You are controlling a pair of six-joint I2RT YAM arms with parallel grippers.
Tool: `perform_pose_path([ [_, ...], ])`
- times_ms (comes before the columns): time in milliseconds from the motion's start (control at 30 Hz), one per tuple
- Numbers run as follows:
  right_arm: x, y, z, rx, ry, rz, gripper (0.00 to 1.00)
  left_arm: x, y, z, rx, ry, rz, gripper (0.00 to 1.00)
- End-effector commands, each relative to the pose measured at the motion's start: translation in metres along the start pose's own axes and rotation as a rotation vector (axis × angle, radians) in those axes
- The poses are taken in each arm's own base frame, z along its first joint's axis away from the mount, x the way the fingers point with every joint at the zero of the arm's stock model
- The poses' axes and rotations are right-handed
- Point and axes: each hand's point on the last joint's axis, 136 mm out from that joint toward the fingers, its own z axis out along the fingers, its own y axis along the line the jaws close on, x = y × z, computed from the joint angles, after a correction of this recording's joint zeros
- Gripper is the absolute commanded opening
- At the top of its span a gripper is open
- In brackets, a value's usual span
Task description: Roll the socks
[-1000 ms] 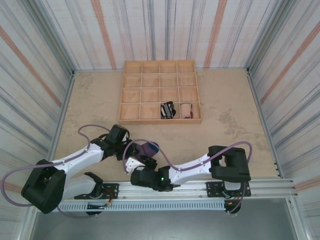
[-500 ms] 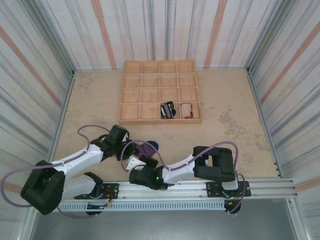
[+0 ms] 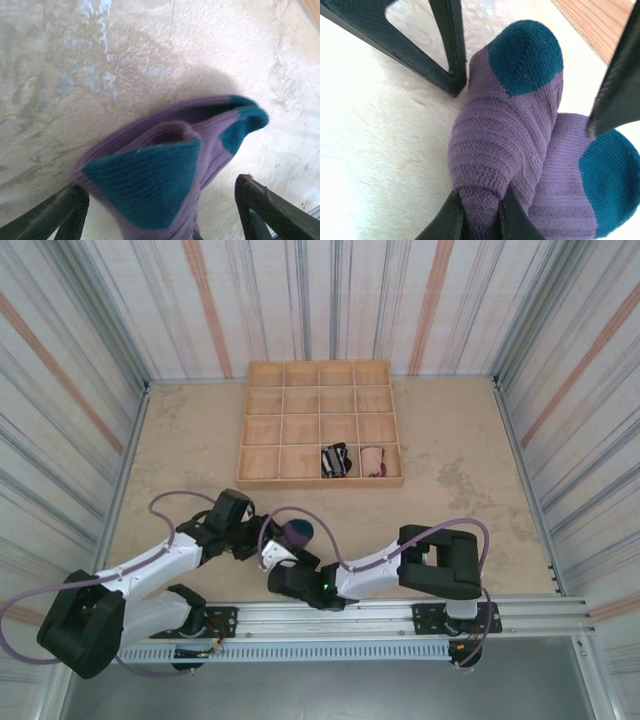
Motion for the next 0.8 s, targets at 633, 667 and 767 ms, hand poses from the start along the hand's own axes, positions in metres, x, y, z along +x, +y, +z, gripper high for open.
perform_pose_path([
  [633,0.097,-0.027,0.029,-0.113,0.338,0.309,0.0,0.007,0.02,-0.016,0.104,-0.027,-0.055,0.81],
  [667,0.098,-0.027,0.029,-0.139,0.342,0.345,0.0,0.005,0.019,-0.017,0.108,-0.032,-0.054,0.81],
  [767,0.095,-0.023,0.029,-0.277,0.357,0.482,0.0,0.004,0.017,-0.018,0.113,-0.035,-0.047,0.81],
])
